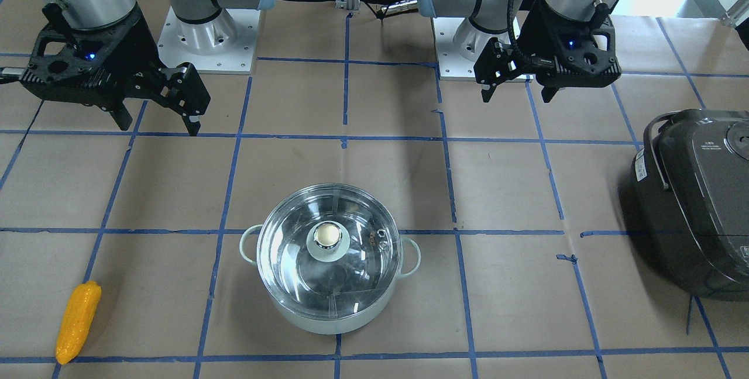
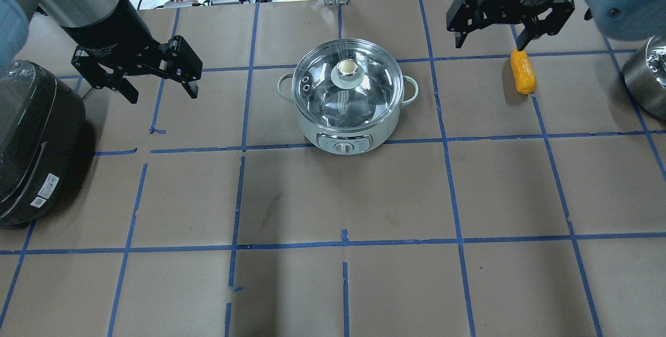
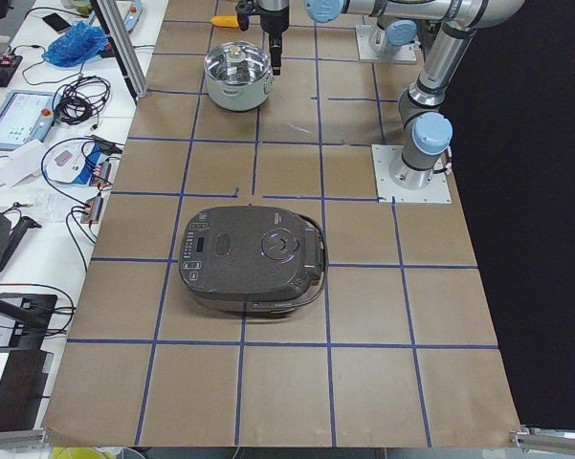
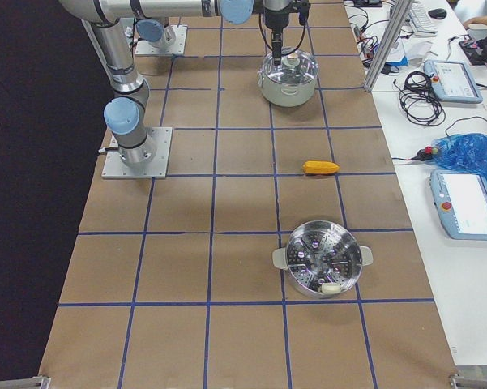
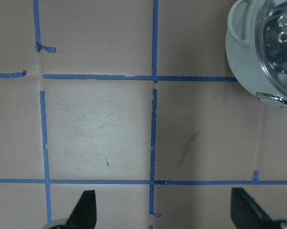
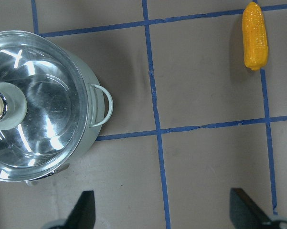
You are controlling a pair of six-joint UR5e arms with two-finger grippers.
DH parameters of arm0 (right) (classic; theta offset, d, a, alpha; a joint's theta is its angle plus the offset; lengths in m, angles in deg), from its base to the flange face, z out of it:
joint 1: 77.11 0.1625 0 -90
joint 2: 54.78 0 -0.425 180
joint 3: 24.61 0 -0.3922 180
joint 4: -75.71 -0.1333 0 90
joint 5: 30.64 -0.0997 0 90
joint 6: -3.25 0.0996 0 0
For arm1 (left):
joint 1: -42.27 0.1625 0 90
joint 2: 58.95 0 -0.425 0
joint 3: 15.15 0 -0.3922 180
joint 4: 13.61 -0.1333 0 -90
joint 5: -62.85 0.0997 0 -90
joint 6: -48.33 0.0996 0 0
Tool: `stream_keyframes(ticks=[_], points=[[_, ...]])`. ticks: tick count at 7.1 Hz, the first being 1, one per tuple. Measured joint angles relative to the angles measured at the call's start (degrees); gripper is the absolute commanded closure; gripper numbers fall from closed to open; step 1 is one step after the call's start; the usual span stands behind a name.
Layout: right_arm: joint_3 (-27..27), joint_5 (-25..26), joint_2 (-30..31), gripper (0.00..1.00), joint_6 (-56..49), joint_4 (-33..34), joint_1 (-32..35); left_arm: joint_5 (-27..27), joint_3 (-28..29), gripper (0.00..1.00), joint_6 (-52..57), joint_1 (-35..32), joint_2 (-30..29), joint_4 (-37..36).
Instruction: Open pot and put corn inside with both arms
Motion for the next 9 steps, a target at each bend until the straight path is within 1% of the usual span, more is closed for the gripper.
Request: stream_keyframes(ticks=[3,5,6,7,9], points=[[0.1,0.0,0.0,0.00,0.0,0.0,0.0,0.0,0.1,0.00,-0.1,0.2,-0.1,-0.2],[0.4,0.0,0.0,0.00,0.0,0.0,-0.2,0.0,1.1,0.00,-0.3,0.3,-1.2,-0.3],[0.5,0.0,0.0,0.00,-0.1,-0.1,-0.2,-0.3,2.6,0.00,-0.8,-0.7,-3.3,-0.9],[0.6,0.0,0.0,0.00,-0.1,-0.1,-0.2,-0.6,5.4,0.00,-1.7,-3.5,-6.8,-2.3],[0.6,0.0,0.0,0.00,-0.1,-0.1,-0.2,-0.8,13.2,0.00,-8.7,-11.8,-16.4,-6.4]])
